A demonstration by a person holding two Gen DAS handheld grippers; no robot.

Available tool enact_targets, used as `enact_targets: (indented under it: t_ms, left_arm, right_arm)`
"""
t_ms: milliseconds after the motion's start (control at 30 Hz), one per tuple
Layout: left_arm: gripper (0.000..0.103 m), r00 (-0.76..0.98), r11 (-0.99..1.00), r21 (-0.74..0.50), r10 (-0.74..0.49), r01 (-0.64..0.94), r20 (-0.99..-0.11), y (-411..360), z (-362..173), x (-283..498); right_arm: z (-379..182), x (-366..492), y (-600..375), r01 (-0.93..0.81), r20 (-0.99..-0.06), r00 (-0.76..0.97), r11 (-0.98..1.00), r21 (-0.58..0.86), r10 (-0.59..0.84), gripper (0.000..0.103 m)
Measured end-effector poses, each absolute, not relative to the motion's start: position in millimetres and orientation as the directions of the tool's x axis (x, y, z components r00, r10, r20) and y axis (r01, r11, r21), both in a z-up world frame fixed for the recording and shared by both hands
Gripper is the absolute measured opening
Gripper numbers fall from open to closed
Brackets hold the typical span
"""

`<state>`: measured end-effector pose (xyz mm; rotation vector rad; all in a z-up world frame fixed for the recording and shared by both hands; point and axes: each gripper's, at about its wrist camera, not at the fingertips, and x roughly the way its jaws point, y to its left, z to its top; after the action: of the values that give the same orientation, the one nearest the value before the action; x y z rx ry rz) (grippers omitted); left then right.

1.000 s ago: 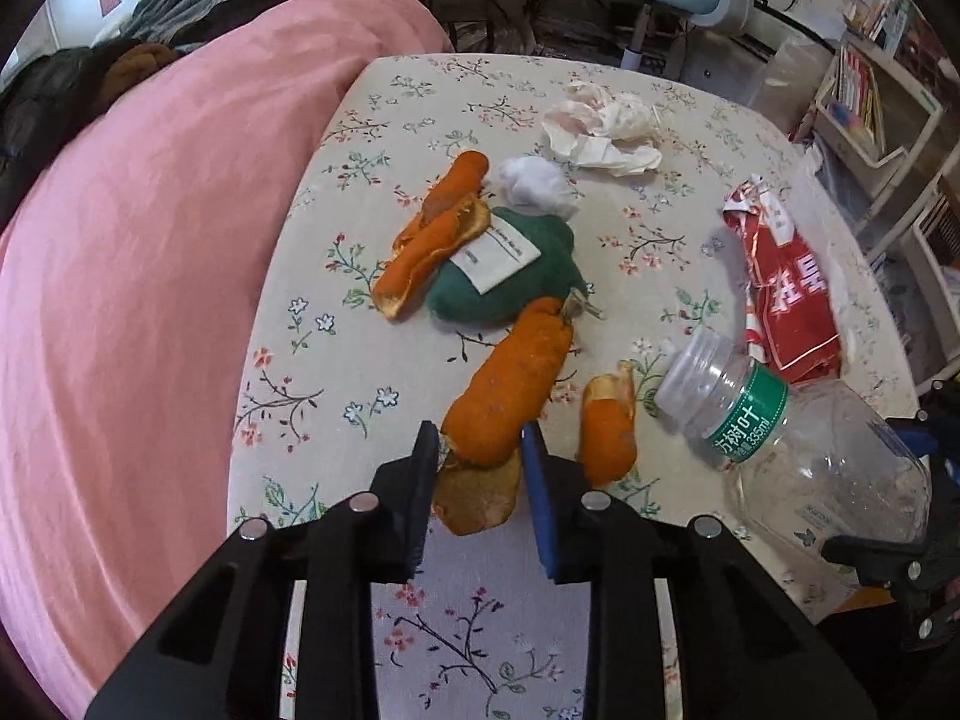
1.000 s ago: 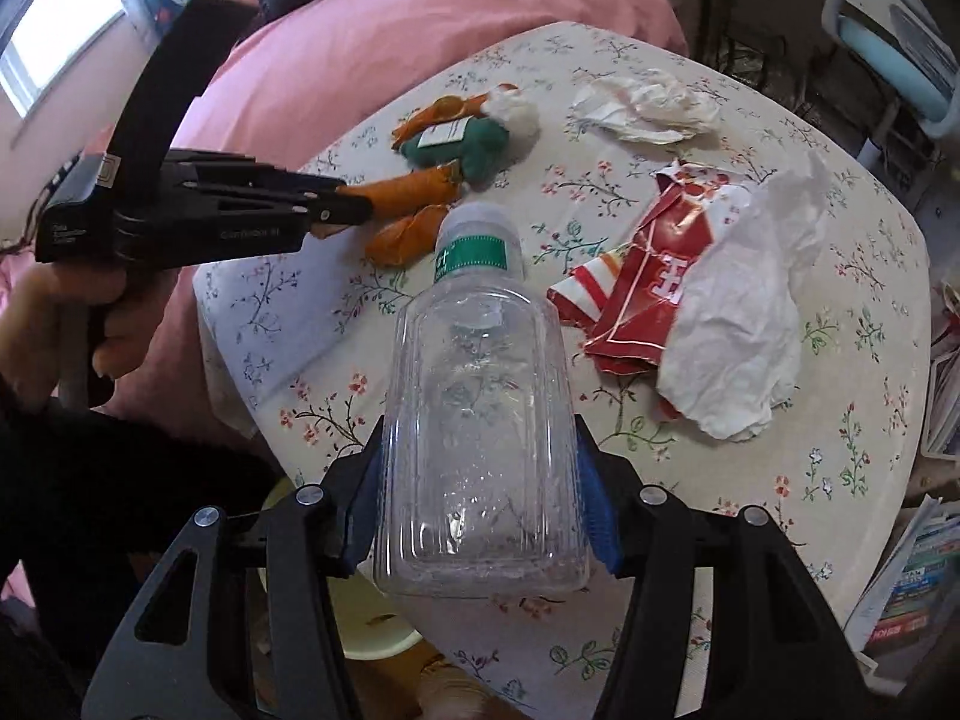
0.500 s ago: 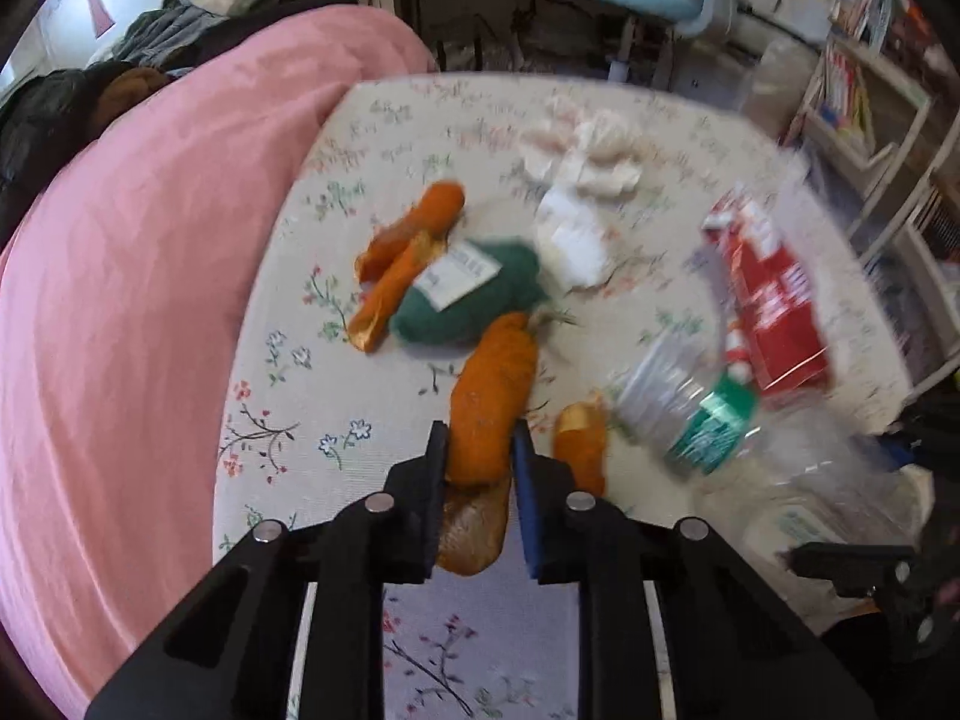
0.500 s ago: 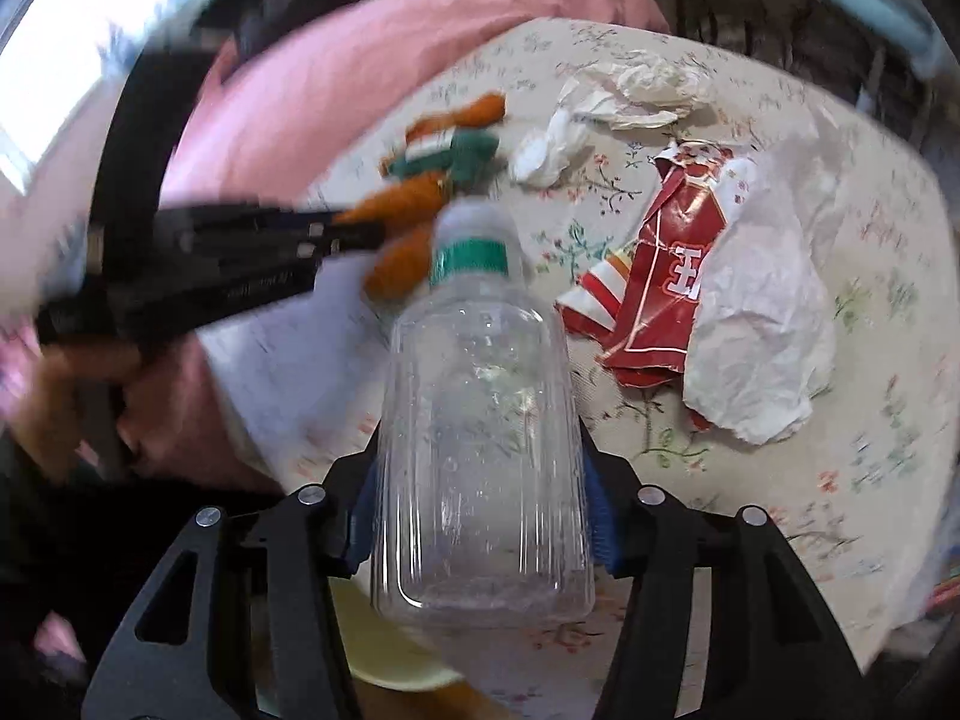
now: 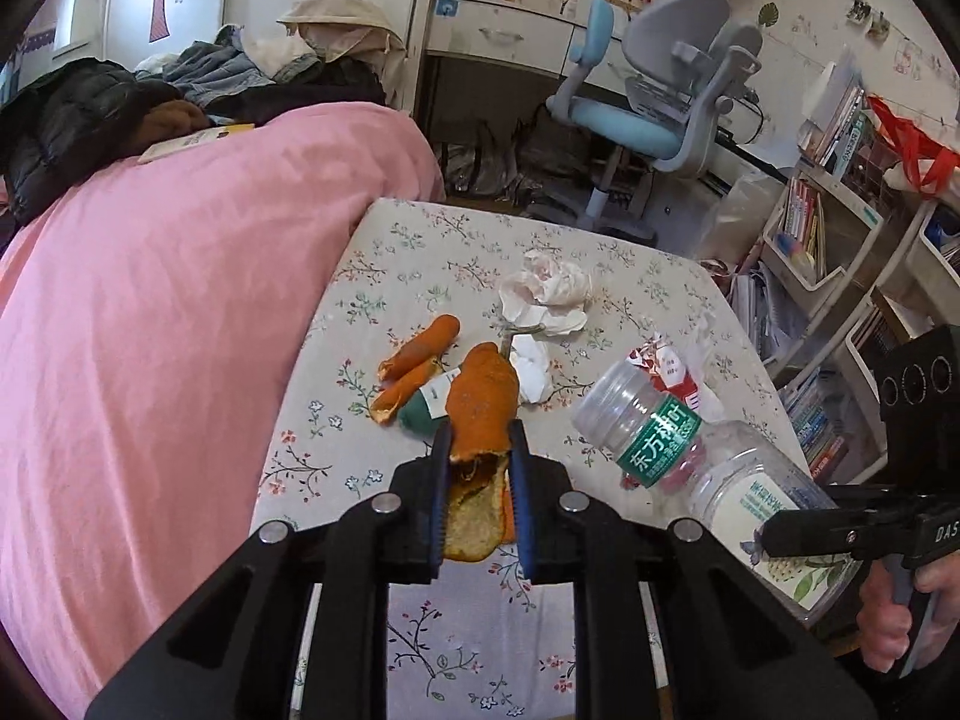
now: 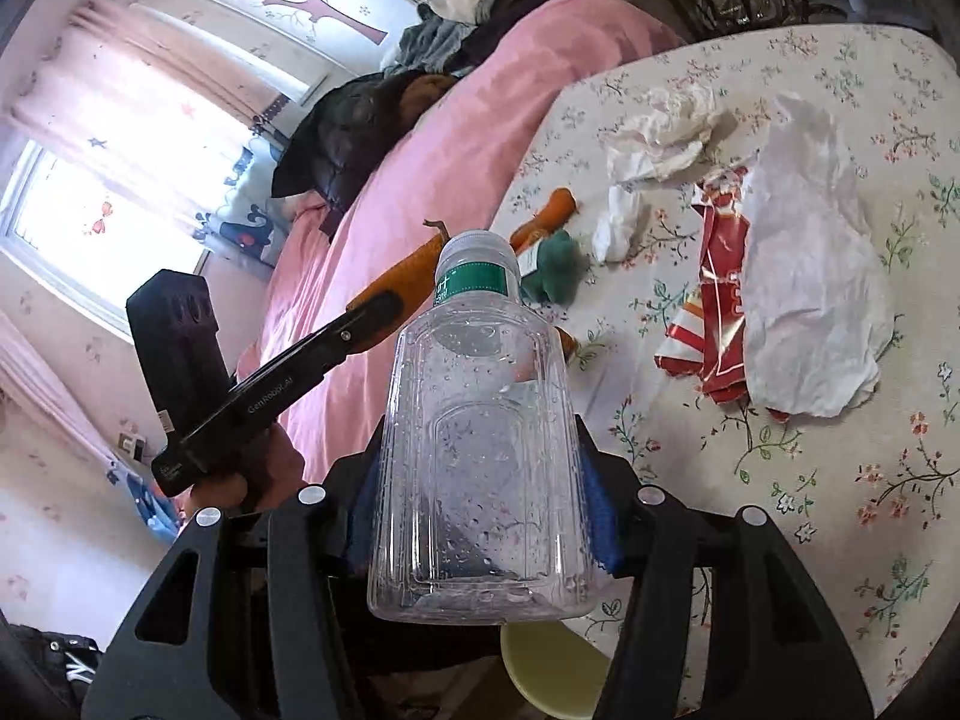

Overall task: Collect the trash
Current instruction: 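Grasp the orange peel with left gripper while right holds the bottle, then drop the bottle into yellow bin with right while left drops orange peel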

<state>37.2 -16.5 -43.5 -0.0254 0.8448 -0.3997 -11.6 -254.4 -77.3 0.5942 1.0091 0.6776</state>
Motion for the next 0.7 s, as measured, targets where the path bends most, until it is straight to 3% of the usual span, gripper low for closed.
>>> enact_targets:
  t_ms: [700]
  left_arm:
    - [0.018, 0.649, 0.939, -0.118, -0.311, 0.324, -0.695, -14, -31, 22]
  right_arm:
    - [-75, -23, -228, -0.325, -0.605, 0.302, 0.676, 0.661, 0.737, 0.053]
